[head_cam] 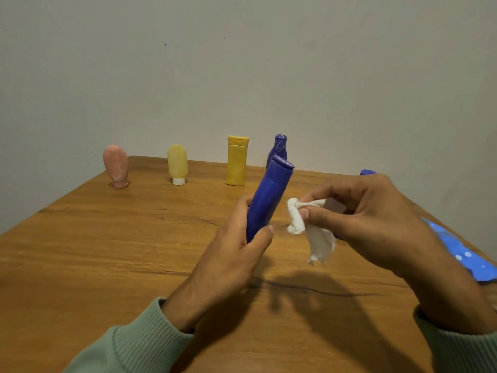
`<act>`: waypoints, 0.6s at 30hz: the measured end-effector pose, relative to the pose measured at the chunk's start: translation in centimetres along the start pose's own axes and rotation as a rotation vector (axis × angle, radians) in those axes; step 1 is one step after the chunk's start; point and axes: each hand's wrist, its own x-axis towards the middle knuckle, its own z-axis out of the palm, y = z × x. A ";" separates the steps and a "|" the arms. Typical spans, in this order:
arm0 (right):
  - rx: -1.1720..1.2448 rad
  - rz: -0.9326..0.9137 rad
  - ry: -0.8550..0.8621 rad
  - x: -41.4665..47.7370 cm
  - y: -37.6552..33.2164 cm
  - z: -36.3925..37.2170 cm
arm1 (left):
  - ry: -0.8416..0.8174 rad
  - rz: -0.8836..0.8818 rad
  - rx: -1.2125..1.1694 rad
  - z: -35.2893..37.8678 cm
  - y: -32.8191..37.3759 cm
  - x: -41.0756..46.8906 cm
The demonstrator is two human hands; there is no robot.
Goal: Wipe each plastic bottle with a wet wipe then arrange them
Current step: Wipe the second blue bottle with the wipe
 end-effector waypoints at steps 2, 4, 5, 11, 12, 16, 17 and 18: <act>0.002 -0.009 0.000 0.1 0.1 0.1 | 0.017 0.004 0.006 0.1 0.0 -0.1; -0.002 -0.018 0.001 0.1 0.2 0.2 | 0.023 -0.001 0.000 0.1 0.1 -0.1; -0.002 -0.020 0.003 0.1 0.2 0.2 | 0.023 -0.001 0.000 0.2 0.2 -0.2; 0.043 -0.017 0.037 0.2 0.2 0.0 | -0.010 0.001 0.018 0.2 -0.1 0.0; 0.053 -0.021 0.055 0.1 0.2 -0.2 | -0.011 0.002 0.022 0.2 -0.1 0.1; 0.069 -0.020 0.105 -0.1 -0.2 -0.6 | -0.026 0.028 0.056 -0.1 -0.1 0.1; 0.068 -0.023 0.106 -0.1 -0.2 -0.7 | -0.025 0.028 0.062 -0.2 -0.2 0.2; 0.065 -0.026 0.108 -0.1 -0.2 -0.7 | -0.024 0.022 0.067 -0.3 -0.2 0.2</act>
